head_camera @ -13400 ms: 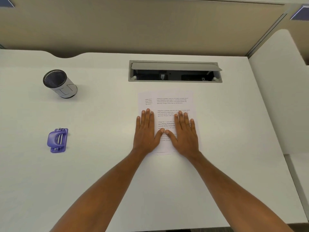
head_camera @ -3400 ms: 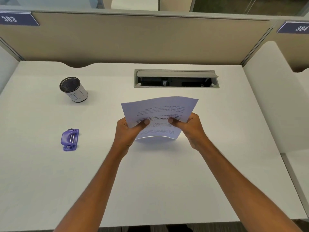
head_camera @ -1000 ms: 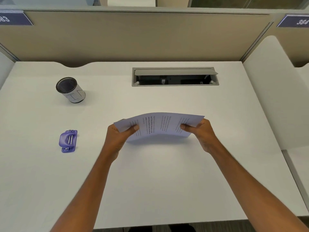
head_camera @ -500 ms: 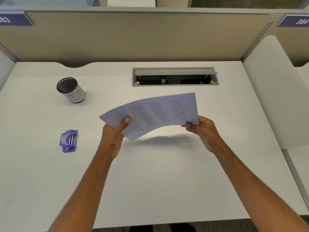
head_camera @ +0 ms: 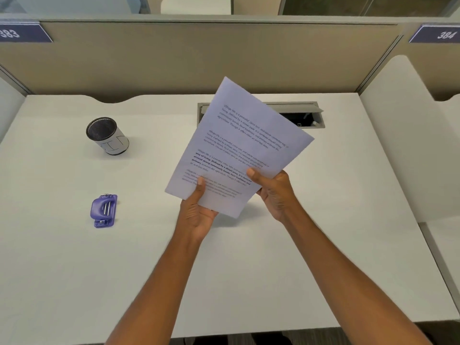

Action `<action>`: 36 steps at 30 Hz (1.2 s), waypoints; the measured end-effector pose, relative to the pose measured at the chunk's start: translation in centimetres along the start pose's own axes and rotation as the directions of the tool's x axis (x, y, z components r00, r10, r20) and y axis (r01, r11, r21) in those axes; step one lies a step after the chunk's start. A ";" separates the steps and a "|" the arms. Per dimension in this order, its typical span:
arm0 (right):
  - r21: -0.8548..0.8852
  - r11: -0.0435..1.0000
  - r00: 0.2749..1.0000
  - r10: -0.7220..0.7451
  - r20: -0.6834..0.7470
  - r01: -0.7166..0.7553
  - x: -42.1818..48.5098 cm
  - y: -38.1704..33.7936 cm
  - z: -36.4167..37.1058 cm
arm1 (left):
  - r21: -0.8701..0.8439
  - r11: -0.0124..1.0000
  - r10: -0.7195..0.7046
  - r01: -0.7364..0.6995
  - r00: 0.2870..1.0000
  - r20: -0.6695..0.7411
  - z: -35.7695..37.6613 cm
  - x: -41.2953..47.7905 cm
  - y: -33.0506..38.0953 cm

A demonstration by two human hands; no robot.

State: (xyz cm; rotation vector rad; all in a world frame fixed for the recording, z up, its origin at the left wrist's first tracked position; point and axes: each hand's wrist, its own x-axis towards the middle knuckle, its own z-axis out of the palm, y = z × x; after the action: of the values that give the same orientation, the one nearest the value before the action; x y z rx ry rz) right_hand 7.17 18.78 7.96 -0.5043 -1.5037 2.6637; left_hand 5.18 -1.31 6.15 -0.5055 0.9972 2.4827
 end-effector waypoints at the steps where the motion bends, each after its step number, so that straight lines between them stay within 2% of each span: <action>1: 0.001 1.000 1.000 -0.005 -0.017 0.005 0.1 0.1 0.3 | -0.027 1.000 -0.013 0.013 1.000 0.008 0.2 -0.2 -0.4; 5: -0.056 0.998 0.998 -0.016 -0.057 0.013 0.3 -0.5 0.2 | -0.101 0.994 -0.029 0.031 0.999 0.016 0.2 -0.5 -1.2; 8: -0.095 0.995 0.999 0.000 -0.050 -0.005 0.3 -1.6 -0.9 | -0.083 0.997 0.004 -0.004 1.000 -0.004 -1.1 -0.2 0.0; 11: -0.136 0.990 0.999 0.034 -0.029 -0.038 0.2 -2.5 -2.3 | 0.096 0.995 0.041 -0.038 0.999 -0.027 -2.7 0.2 1.6; 14: -0.221 0.971 0.996 0.090 -0.006 -0.089 -0.2 -3.0 -3.4 | 0.357 0.934 0.017 0.001 0.999 -0.047 -3.4 0.4 2.6; 16: -0.272 0.952 0.989 0.149 0.019 -0.138 -0.4 -3.1 -4.0 | 0.491 0.871 -0.028 0.019 1.000 0.011 -3.5 0.4 2.9; 18: -0.314 0.932 0.978 0.204 0.042 -0.181 -0.6 -2.8 -4.4 | 0.547 0.837 -0.077 0.025 0.994 0.073 -3.1 0.3 2.9; 21: -0.352 0.909 0.965 0.257 0.055 -0.222 -0.9 -2.3 -4.6 | 0.522 0.852 -0.086 0.032 0.993 0.079 -2.6 0.3 2.4; 26: -0.351 0.903 0.960 0.278 0.040 -0.247 -0.9 -1.6 -4.7 | 0.486 0.872 -0.065 0.057 0.998 -0.001 -2.6 0.4 1.7; 31: -0.440 0.862 0.967 0.247 -0.068 -0.252 -0.7 -0.6 -5.2 | 0.470 0.879 -0.057 0.072 0.997 -0.047 -3.3 0.4 1.5; 36: -0.350 0.906 0.971 0.215 -0.101 -0.237 -0.7 0.9 -4.9 | 0.487 0.870 -0.051 0.077 0.996 -0.067 -3.7 0.2 1.9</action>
State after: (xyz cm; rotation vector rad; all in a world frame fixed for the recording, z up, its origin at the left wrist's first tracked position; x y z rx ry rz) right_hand 9.42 22.27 5.05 -0.8183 -2.0441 2.4988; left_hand 4.70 -5.16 4.57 -0.4257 1.5417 2.0509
